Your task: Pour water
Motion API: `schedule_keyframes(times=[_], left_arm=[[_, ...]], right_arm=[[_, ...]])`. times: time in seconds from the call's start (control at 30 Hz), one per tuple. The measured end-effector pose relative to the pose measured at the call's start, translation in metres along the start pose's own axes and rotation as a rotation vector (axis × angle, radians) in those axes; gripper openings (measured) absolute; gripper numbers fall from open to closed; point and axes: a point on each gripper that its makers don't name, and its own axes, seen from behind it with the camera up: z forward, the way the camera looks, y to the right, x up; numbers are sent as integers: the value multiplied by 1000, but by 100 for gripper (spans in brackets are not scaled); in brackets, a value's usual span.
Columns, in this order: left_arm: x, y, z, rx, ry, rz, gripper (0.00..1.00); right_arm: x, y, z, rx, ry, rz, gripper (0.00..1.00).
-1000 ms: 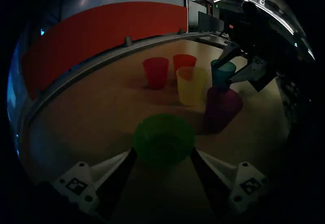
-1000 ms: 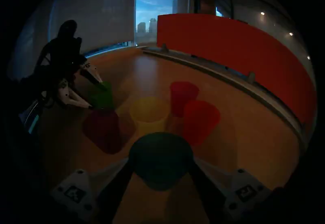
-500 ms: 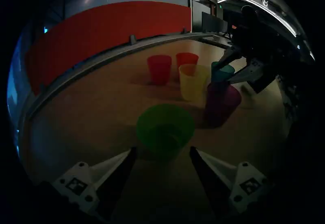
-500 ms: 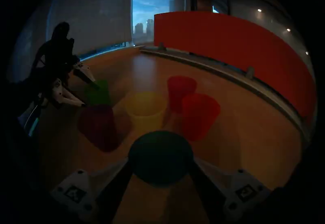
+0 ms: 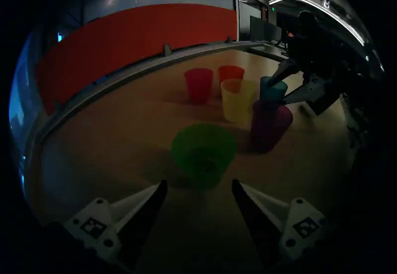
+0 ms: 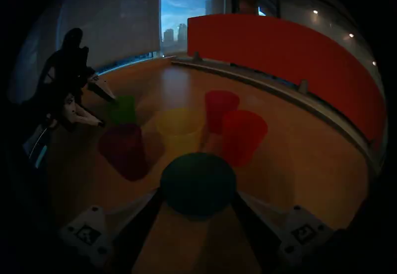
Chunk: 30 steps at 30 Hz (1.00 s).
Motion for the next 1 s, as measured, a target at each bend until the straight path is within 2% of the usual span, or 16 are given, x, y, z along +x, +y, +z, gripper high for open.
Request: schedule_keyframes(times=[0.3,0.6,0.8,1.0], left_arm=[[7,-10,-28,71,73,-43,96],[20,-11,-65,152,176,-87,96],[24,-14,-85,230,244,-95,96],[37,-23,-105,305,334,-126,96]], right_arm=[[-3,3,-30,-54,53,42,100],[-2,4,-69,-119,130,95,100],[-1,7,-94,-172,191,129,100],[9,16,-112,-240,260,159,100]])
